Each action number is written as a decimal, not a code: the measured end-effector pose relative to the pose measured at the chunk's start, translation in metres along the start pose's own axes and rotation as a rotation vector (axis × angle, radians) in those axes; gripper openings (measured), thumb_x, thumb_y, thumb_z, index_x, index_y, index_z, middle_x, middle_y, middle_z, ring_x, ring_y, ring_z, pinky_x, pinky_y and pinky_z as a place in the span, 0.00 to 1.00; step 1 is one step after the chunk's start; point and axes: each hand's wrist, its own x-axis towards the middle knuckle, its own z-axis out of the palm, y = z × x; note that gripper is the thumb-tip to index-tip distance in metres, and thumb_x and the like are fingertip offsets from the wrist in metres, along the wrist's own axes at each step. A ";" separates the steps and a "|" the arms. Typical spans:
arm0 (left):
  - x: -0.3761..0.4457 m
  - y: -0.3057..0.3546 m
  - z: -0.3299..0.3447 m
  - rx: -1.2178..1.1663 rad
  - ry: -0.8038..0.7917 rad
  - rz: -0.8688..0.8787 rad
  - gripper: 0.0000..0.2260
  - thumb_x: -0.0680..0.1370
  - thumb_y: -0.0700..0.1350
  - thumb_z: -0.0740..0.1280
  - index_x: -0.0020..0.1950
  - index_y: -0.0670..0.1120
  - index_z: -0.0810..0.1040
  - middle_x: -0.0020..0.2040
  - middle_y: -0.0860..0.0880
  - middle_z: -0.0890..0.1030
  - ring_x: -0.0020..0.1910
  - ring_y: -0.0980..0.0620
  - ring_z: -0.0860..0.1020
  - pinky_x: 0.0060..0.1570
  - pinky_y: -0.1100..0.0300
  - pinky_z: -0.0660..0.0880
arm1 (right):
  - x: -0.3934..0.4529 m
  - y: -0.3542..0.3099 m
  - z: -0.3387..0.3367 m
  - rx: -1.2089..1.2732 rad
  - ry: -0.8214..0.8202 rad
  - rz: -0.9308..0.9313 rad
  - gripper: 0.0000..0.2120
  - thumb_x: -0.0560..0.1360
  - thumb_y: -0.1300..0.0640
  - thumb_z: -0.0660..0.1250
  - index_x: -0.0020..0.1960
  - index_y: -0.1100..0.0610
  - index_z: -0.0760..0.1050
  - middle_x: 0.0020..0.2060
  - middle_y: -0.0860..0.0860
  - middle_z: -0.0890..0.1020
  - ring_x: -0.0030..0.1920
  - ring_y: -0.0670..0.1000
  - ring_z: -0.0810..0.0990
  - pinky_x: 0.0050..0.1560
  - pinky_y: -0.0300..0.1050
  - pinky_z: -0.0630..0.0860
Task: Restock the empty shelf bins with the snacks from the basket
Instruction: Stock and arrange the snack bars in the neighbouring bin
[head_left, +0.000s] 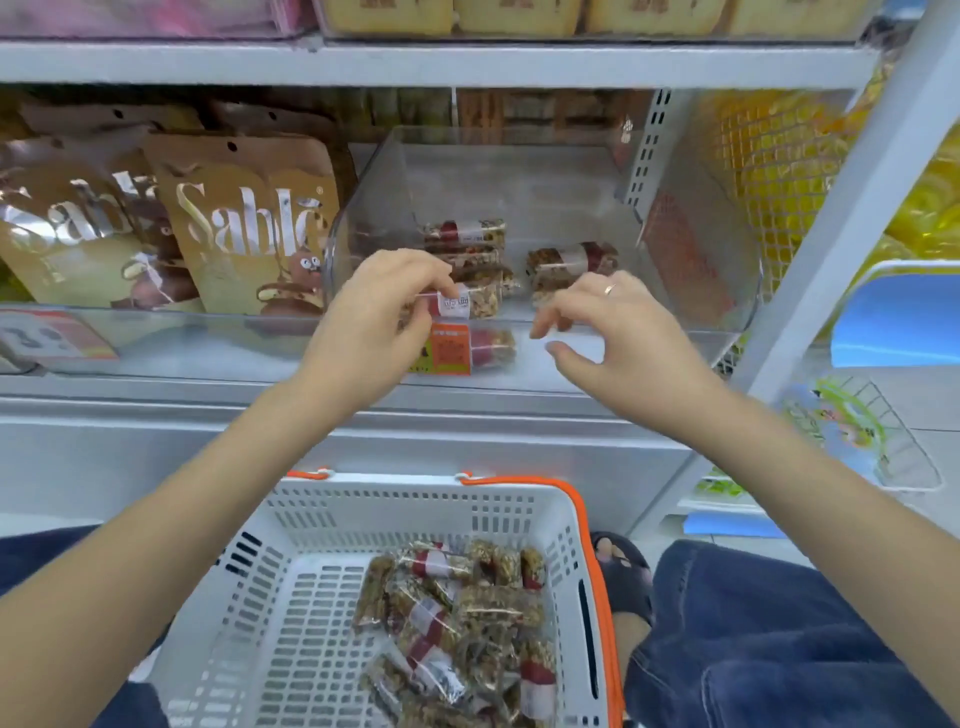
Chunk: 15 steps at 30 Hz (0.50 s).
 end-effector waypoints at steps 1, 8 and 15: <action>-0.018 0.004 0.003 0.014 0.076 0.016 0.10 0.72 0.30 0.61 0.47 0.39 0.78 0.49 0.45 0.79 0.51 0.47 0.74 0.54 0.60 0.68 | -0.012 -0.009 0.009 -0.071 0.049 -0.044 0.06 0.72 0.64 0.65 0.45 0.55 0.77 0.41 0.50 0.78 0.44 0.55 0.72 0.42 0.48 0.70; -0.172 -0.009 0.087 -0.039 -0.296 -0.304 0.09 0.75 0.36 0.61 0.53 0.44 0.76 0.50 0.49 0.78 0.51 0.49 0.75 0.48 0.59 0.70 | -0.116 -0.021 0.145 -0.160 -0.672 0.158 0.23 0.76 0.64 0.60 0.68 0.52 0.63 0.59 0.54 0.71 0.60 0.58 0.72 0.41 0.52 0.74; -0.286 -0.058 0.161 0.158 -0.965 -0.631 0.34 0.76 0.45 0.67 0.77 0.53 0.52 0.77 0.48 0.51 0.76 0.45 0.50 0.72 0.46 0.57 | -0.168 0.018 0.245 -0.144 -0.954 0.533 0.50 0.71 0.51 0.73 0.77 0.47 0.39 0.77 0.54 0.46 0.76 0.60 0.49 0.72 0.54 0.57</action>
